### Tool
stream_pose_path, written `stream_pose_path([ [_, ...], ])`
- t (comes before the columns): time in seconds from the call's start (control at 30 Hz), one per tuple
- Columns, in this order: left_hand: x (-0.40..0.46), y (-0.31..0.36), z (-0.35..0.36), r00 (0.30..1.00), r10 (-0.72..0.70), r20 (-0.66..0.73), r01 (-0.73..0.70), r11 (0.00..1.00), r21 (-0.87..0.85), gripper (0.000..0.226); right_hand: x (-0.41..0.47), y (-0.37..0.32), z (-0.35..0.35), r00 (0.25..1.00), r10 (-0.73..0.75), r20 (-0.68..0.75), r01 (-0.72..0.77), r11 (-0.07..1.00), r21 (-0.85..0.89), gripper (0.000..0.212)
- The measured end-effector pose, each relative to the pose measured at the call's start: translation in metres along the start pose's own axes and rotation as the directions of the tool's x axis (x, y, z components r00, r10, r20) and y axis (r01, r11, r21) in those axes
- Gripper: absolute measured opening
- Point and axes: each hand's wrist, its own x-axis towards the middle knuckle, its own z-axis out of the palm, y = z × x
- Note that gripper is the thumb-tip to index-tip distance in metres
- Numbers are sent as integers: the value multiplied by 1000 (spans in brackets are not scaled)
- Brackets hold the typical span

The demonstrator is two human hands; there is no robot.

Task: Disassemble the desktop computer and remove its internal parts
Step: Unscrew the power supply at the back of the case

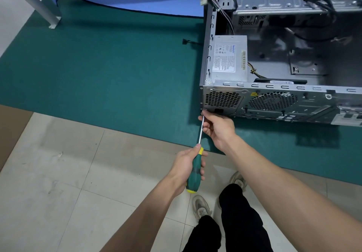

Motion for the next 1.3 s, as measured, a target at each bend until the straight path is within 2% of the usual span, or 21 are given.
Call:
stream_pose_path([
  [0.13, 0, 9, -6, 982, -144, 125, 157, 983, -97, 43, -1, 1, 1, 1000, -11, -7, 11, 1000, 12, 8],
  [0.37, -2, 6, -13, 992, -64, 108, 57, 996, 70, 22, -3, 1, 2, 999, -35, -16, 35, 999, -37, 8],
  [0.53, -6, 11, -23, 1000, -22, 1, 22, 988, 151, 18, -8, -3, 4, 997, -59, -58, 41, 961, -274, 17],
  [0.67, -10, 22, -22, 995, 66, -68, -52, 981, 186, 28, -29, -11, 4, 998, -69, 0, 60, 867, -495, 26],
  [0.87, -30, 47, 7, 955, 290, -68, -263, 927, 266, 34, -79, -45, 1, 983, -52, 174, 151, 771, -619, 31],
  [1.03, -51, 83, 52, 857, 514, 19, -485, 796, 362, 29, -128, -97, -15, 938, -149, 313, 313, 751, -581, 31],
  [1.17, -61, 112, 98, 784, 617, 57, -580, 698, 421, 32, -157, -146, -40, 928, -189, 322, 344, 770, -538, 22],
  [1.3, -58, 133, 154, 803, 591, 78, -572, 727, 381, 29, -164, -192, -78, 927, -300, 226, 375, 755, -538, 23],
])
